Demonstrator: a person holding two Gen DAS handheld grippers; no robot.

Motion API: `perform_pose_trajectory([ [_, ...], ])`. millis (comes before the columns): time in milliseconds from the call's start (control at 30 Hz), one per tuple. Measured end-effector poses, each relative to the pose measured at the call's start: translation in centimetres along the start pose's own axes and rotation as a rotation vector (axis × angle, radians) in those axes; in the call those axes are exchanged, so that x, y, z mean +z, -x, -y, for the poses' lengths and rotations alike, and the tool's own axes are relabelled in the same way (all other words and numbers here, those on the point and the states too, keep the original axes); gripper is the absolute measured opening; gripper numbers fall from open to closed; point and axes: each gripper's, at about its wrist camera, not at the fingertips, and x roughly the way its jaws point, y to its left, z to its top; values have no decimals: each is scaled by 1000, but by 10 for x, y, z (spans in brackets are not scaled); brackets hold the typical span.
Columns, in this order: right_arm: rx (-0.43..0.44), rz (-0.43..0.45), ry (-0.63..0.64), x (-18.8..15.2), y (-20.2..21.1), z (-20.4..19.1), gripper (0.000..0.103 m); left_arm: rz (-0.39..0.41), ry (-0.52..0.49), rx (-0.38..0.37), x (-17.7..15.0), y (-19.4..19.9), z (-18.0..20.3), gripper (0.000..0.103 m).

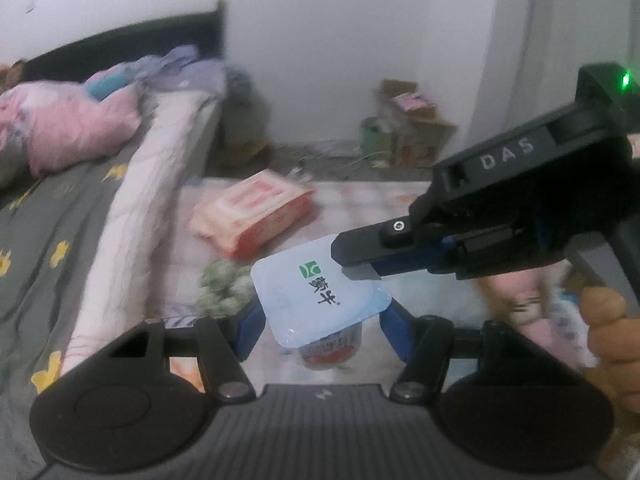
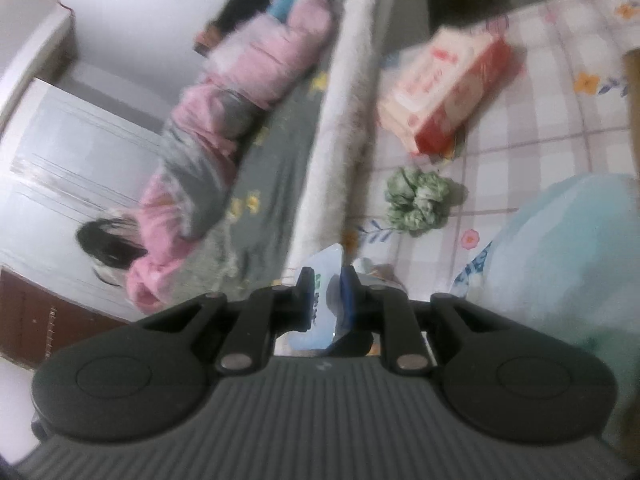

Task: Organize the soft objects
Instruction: 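Carry the yogurt cup into the box and open the right gripper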

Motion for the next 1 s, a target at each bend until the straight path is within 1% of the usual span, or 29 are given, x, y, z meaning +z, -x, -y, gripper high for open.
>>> perform_pose_trajectory([
  [100, 12, 62, -10, -19, 53, 3, 15, 10, -35, -84, 1, 16, 33, 64],
  [233, -18, 142, -52, -51, 125, 22, 15, -26, -84, -216, -5, 22, 83, 64],
  [333, -54, 187, -103, -79, 171, 44, 15, -75, -122, -310, -16, 20, 121, 64],
  [400, -83, 209, -137, -98, 195, 60, 15, -131, -141, -374, -27, 16, 141, 63],
  [467, -102, 222, -181, -115, 211, 77, 16, -188, -144, -437, -36, 11, 155, 63],
  [533, -115, 218, -231, -131, 224, 99, 17, -238, -143, -478, -44, 4, 164, 62],
  [600, -117, 201, -291, -145, 227, 122, 17, -286, -152, -492, -53, -4, 171, 61],
  [667, -130, 164, -327, -152, 224, 141, 17, -308, -153, -476, -62, -8, 176, 61],
  [733, -144, 111, -355, -156, 214, 157, 18, -303, -159, -475, -68, -6, 176, 61],
  [800, -157, 78, -386, -158, 207, 172, 19, -299, -157, -474, -68, -5, 176, 62],
  [933, -217, 55, -361, -151, 200, 181, 20, -265, -144, -459, -69, 5, 166, 62],
  [1000, -257, 52, -348, -150, 198, 185, 21, -243, -136, -449, -64, 12, 159, 63],
])
